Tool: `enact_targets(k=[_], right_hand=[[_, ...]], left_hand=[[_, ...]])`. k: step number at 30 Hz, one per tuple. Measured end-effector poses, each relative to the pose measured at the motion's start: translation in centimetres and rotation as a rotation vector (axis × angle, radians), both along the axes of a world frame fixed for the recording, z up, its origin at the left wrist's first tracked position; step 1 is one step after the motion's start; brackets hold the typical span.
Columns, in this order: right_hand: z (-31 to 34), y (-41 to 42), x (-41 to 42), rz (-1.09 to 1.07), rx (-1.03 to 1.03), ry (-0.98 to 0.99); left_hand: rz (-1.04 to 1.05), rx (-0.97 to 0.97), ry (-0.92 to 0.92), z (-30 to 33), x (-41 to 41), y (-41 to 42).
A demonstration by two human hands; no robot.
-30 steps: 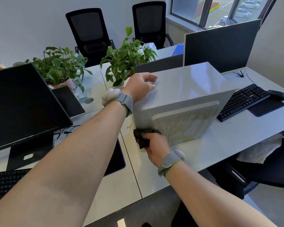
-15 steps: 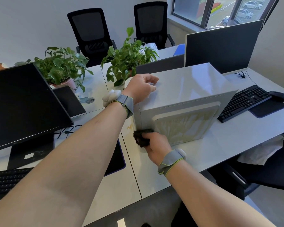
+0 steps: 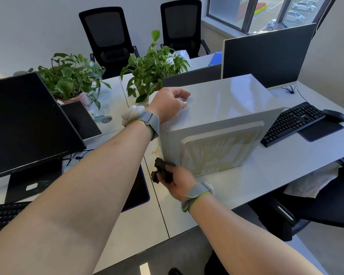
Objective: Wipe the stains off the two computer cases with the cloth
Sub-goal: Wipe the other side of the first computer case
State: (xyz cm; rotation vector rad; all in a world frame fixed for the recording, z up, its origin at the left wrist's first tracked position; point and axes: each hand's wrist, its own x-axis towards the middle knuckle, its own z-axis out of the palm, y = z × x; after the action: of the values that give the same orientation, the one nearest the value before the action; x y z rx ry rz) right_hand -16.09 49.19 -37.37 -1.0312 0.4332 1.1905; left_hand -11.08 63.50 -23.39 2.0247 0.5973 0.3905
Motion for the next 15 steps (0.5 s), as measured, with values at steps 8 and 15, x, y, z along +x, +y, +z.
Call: enact_targets(k=[8,15], right_hand=[[6.1,0.6,0.2,-0.070,0.298,-0.126],[6.5,-2.8,0.4,0.070,0.124,-0.523]], left_hand=[[-0.023,-0.023,0.014,0.3,-0.1,0.1],[-0.026,-0.051,0.007,0.6,0.1,0.2]])
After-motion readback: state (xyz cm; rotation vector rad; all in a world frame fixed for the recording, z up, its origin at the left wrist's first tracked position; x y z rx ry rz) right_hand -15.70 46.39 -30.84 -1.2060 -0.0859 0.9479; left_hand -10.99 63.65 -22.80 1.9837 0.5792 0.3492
